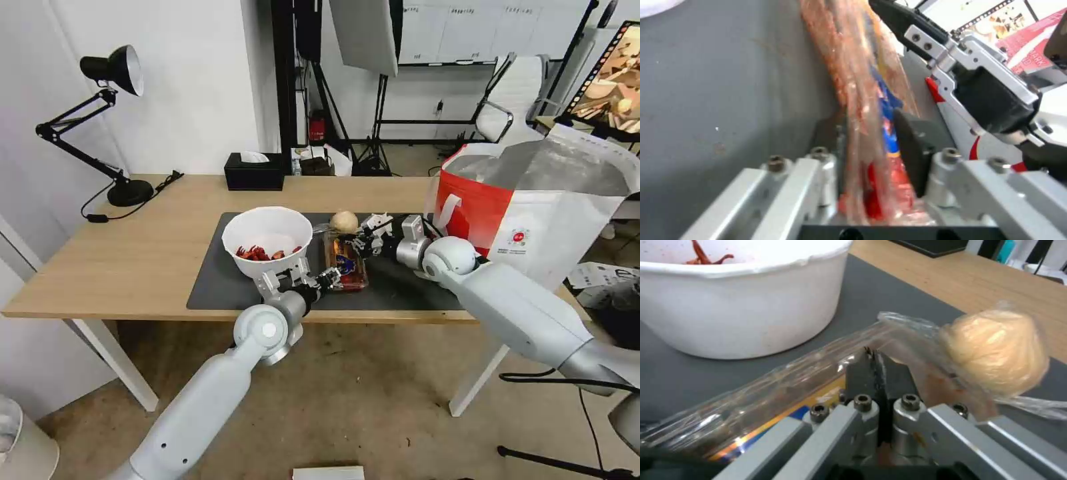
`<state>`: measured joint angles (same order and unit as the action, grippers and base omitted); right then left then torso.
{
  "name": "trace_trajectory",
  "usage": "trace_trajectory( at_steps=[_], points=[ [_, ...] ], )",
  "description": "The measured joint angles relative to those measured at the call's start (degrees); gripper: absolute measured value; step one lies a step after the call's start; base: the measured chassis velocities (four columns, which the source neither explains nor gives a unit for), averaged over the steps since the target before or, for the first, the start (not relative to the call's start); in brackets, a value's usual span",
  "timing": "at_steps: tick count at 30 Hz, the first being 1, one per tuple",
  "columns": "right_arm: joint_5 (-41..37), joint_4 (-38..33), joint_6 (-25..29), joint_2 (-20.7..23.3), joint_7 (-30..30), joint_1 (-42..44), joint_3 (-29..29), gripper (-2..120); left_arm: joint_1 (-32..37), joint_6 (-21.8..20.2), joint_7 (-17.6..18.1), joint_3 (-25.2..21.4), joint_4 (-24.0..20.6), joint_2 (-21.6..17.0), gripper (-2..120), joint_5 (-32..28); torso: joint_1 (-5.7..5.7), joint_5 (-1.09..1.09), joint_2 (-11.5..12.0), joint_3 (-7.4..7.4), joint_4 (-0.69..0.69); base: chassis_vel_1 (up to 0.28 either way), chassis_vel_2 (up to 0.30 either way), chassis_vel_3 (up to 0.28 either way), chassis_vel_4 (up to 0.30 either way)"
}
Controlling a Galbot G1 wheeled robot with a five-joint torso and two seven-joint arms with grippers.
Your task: Pick up the trash from the table and place it into the takeout bag.
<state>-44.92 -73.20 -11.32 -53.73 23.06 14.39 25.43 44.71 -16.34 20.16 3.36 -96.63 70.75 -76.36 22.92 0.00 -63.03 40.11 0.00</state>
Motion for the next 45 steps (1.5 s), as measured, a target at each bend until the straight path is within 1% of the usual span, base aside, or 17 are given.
trace_trajectory(
  at_steps=[7, 14, 17, 19, 20, 21, 22, 25, 29, 33, 36, 38, 40, 42, 43, 44, 45],
  points=[
    [0.02, -0.35, 0.00, 0.83, -0.02, 0.79, -0.24, 0, -0.25, 0.11, 0.00, 0.02, -0.05, -0.32, 1, -0.01, 0.00, 0.00, 0.00, 0.00, -0.01, 0.000, 0.000, 0.000, 0.000],
    [-0.64, -3.51, 0.50, 2.08, -1.23, 3.03, -3.12, 0, -0.35, 0.41, 0.07, -0.08, -1.07, -0.53, 0, -0.04, 0.01, 0.01, 0.00, 0.01, 0.02, 0.000, 0.000, 0.000, 0.000],
    [-3.43, -8.71, 2.18, 3.67, -5.73, 7.02, -7.99, 0, -0.27, 0.80, 0.21, -0.19, -3.04, -0.83, 0, 0.39, 0.01, 0.00, 0.01, 0.01, 0.00, 0.000, 0.000, 0.000, 0.000],
    [-9.46, -16.82, 4.99, 5.67, -14.68, 13.18, -14.60, 0, -0.23, 1.16, 0.30, -0.17, -5.64, -1.37, 0, 1.40, 0.00, -0.01, 0.01, -0.01, 0.00, 0.000, 0.000, 0.000, 0.000],
    [-9.46, -16.82, 4.99, 5.67, -14.68, 13.18, -14.60, 0, -0.23, 1.16, 0.30, -0.17, -5.64, -1.37, 0, 1.40, 0.00, -0.01, 0.01, -0.01, 0.00, 0.000, 0.000, 0.000, 0.000],
    [-12.62, -22.75, 6.58, 7.01, -19.27, 18.93, -20.00, 4, -0.38, 1.50, 0.37, -0.16, -7.36, -1.77, 0, 2.43, -0.01, 0.00, 0.00, -0.01, -0.01, 0.000, 0.000, 0.000, 0.000],
    [-12.62, -22.75, 6.58, 7.01, -19.27, 18.93, -20.00, 4, -0.38, 1.50, 0.37, -0.16, -7.36, -1.77, 0, 2.43, -0.01, 0.00, 0.00, -0.01, -0.01, 0.000, 0.000, 0.000, 0.000],
    [-13.25, -32.44, 9.39, 9.13, -22.61, 30.00, -27.91, 17, -1.25, 2.43, 0.57, -0.21, -8.87, -1.96, 0, 4.84, -0.02, 0.00, 0.00, -0.01, -0.02, 0.000, 0.000, 0.000, 0.000],
    [-11.27, -40.37, 11.13, 9.34, -25.59, 40.19, -35.77, 32, -3.95, 3.81, 1.15, -0.74, -9.20, -2.18, 0, 7.55, -0.02, -0.02, 0.00, -0.01, -0.01, 0.000, 0.000, 0.000, 0.000],
    [-8.51, -44.04, 11.23, 8.76, -26.81, 47.13, -39.94, 42, -6.94, 4.66, 1.38, -0.99, -8.07, -2.68, 0, 8.77, -0.01, 0.01, 0.00, -0.01, -0.01, 0.000, 0.000, 0.000, 0.000],
    [-2.55, -46.84, 11.27, 7.07, -27.35, 55.88, -44.74, 55, -13.45, 5.09, 1.62, -0.16, -5.31, -2.74, 0, 9.26, -0.01, 0.00, 0.00, 0.00, 0.00, 0.000, 0.000, 0.000, 0.000],
    [-0.22, -47.63, 11.27, 6.18, -27.43, 58.79, -46.10, 61, -16.71, 5.27, 1.60, 1.19, -3.98, -2.55, 0, 10.06, -0.01, 0.00, 0.00, -0.01, 0.00, 0.000, 0.000, 0.000, 0.000],
    [5.50, -48.11, 11.46, 3.60, -27.52, 64.00, -48.18, 72, -24.38, 5.47, 1.44, 5.45, -0.84, -1.00, 0, 11.76, 0.00, 0.01, 0.00, 0.00, 0.00, 0.000, 0.000, 0.000, 0.000],
    [6.01, -48.11, 11.49, 3.37, -27.52, 64.32, -48.32, 75, -25.00, 5.50, 1.42, 5.81, -0.58, -0.83, 0, 11.95, 0.00, 0.01, 0.01, 0.00, -0.01, 0.000, 0.000, 0.000, 0.000],
    [10.43, -48.11, 11.92, 0.85, -27.54, 67.58, -49.82, 83, -30.40, 6.00, 0.71, 9.76, 2.45, 1.57, 0, 14.76, 0.00, 0.03, 0.00, 0.00, 0.00, 0.000, 0.000, 0.000, 0.000],
    [10.43, -48.11, 11.92, 0.85, -27.54, 67.58, -49.82, 83, -30.40, 6.00, 0.71, 9.76, 2.45, 1.57, 0, 14.76, 0.00, 0.03, 0.00, 0.00, 0.00, 0.000, 0.000, 0.000, 0.000],
    [12.80, -48.12, 12.22, -0.92, -27.57, 69.37, -50.73, 88, -33.82, 6.29, -0.02, 13.01, 4.98, 3.71, 0, 17.13, 0.00, 0.01, 0.00, 0.01, -0.01, 0.000, 0.000, 0.000, 0.000]
  ],
)
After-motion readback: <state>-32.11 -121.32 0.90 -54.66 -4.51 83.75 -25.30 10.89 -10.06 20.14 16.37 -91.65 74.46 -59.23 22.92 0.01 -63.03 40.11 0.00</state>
